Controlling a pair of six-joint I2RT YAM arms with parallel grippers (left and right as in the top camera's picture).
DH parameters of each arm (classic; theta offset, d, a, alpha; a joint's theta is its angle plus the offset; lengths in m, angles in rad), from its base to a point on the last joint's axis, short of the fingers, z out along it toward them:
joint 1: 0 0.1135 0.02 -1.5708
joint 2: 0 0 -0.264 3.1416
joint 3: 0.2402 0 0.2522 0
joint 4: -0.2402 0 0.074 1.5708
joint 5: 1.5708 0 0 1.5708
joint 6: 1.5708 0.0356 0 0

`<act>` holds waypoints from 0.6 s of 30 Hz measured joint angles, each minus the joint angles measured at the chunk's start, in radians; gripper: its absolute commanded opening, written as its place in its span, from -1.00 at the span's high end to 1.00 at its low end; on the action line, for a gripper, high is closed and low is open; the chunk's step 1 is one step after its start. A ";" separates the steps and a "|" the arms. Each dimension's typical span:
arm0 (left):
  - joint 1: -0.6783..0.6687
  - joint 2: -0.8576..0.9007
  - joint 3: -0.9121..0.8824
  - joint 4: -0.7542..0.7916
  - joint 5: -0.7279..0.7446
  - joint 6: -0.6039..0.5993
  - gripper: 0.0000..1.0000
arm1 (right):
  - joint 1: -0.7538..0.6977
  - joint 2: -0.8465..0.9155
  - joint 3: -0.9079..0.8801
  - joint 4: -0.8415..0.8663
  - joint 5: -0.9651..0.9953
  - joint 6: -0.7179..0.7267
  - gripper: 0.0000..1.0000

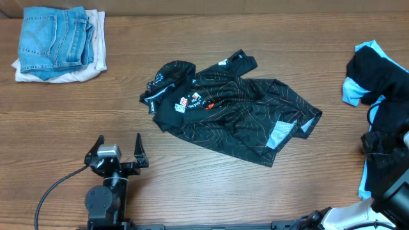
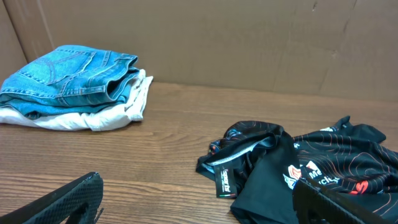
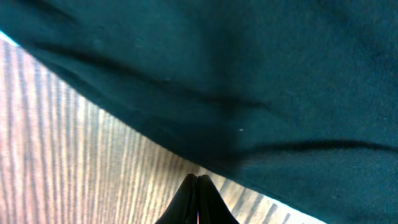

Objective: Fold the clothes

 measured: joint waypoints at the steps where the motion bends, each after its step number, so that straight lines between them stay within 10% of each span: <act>1: 0.000 0.000 0.000 0.000 0.000 0.000 -1.00 | -0.002 0.001 -0.002 0.000 0.000 -0.002 0.92; 18: 0.000 0.000 0.000 0.000 0.000 0.000 -1.00 | -0.034 0.007 -0.002 0.027 0.027 -0.009 0.92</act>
